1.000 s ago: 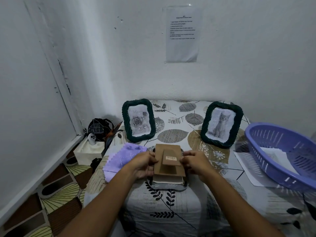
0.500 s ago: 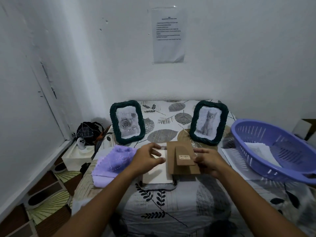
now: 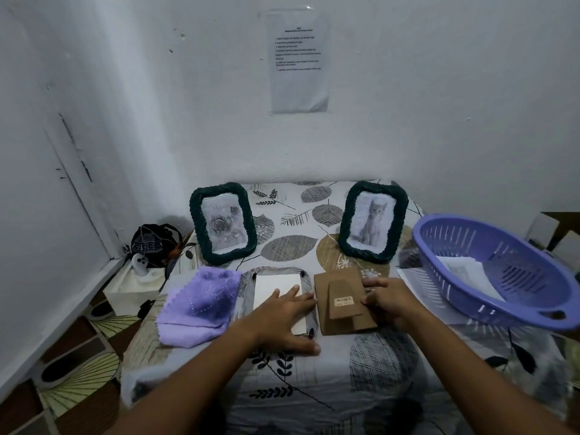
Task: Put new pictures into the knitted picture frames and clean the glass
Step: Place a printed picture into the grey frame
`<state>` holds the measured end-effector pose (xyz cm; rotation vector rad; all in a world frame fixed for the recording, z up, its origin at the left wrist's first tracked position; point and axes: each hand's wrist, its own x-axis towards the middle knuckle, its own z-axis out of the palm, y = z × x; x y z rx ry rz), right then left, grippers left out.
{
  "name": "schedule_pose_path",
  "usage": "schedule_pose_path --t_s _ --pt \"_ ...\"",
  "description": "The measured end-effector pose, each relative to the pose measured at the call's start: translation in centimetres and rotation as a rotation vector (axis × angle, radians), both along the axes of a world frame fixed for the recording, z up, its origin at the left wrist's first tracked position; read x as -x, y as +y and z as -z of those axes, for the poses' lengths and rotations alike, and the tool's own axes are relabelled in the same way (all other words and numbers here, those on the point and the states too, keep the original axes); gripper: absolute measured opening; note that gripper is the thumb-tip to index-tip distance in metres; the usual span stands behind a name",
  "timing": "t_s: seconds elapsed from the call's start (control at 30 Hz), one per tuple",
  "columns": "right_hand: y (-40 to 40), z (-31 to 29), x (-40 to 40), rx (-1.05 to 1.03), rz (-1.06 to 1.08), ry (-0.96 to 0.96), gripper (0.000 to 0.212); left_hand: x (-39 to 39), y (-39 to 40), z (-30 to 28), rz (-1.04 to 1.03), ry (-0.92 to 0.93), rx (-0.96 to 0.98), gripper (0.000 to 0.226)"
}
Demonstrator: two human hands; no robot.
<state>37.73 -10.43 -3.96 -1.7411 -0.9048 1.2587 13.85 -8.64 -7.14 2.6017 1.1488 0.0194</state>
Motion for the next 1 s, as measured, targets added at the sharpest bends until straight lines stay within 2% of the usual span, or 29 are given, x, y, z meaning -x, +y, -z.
schedule_pose_path --t_s 0.13,0.37,0.53,0.67,0.87,1.0 --pt "0.3 0.3 -0.1 0.007 -0.016 -0.032 0.038 0.1 0.0 -0.1 0.003 -0.002 0.007 0.100" --pt "0.5 0.7 -0.4 -0.005 -0.047 -0.253 0.021 0.0 -0.3 -0.5 -0.003 -0.001 0.017 0.099" --pt "0.2 -0.2 -0.7 0.013 -0.092 -0.342 0.014 -0.1 -0.4 -0.8 -0.008 0.001 0.015 0.099" --pt "0.1 -1.3 -0.8 -0.026 -0.086 -0.274 0.015 0.1 -0.5 -0.8 -0.018 -0.038 -0.005 0.098" --pt "0.9 -3.5 2.2 -0.116 -0.169 -0.126 0.016 2.3 -0.9 -2.2 -0.177 -0.188 -0.032 0.080" --pt "1.8 -3.7 5.7 -0.103 -0.293 -0.174 0.020 5.1 -1.1 -2.5 -0.280 -0.170 -0.049 0.079"
